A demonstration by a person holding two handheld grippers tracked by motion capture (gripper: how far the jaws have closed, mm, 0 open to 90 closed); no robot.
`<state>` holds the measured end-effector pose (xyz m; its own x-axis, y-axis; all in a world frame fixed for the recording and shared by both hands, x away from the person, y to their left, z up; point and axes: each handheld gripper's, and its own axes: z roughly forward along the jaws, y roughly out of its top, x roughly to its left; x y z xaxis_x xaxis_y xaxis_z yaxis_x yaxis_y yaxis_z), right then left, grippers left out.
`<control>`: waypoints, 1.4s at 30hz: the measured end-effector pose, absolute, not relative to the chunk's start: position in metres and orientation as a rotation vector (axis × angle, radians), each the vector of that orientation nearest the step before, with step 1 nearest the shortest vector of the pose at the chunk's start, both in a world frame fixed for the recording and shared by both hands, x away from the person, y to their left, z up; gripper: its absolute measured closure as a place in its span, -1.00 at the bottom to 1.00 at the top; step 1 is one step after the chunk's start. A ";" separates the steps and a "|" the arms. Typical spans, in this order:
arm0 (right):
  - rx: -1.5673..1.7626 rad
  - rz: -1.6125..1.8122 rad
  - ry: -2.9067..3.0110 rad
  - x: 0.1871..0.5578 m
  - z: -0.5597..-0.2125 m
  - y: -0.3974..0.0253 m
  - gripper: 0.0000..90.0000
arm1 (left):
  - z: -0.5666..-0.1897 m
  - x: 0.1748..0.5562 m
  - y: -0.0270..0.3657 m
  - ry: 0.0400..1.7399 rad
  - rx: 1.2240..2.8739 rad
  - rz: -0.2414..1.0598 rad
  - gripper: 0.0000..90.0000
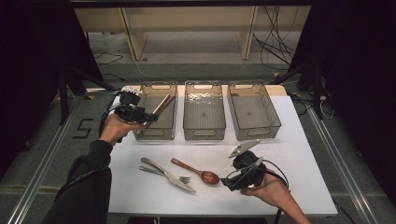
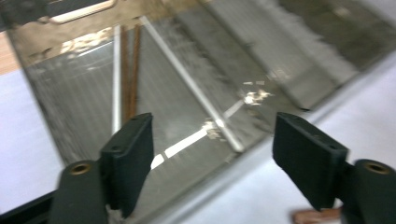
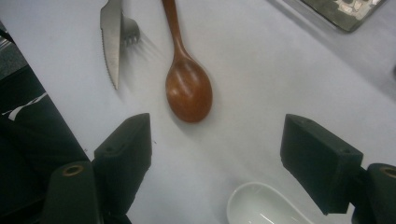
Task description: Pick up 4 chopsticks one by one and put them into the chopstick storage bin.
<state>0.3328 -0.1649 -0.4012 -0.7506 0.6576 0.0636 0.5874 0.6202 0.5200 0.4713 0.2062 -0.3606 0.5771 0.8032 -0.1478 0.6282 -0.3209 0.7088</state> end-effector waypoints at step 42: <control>0.926 0.697 2.821 0.382 -0.421 -0.107 -0.39 | -0.394 0.349 0.193 0.943 2.092 0.275 -0.71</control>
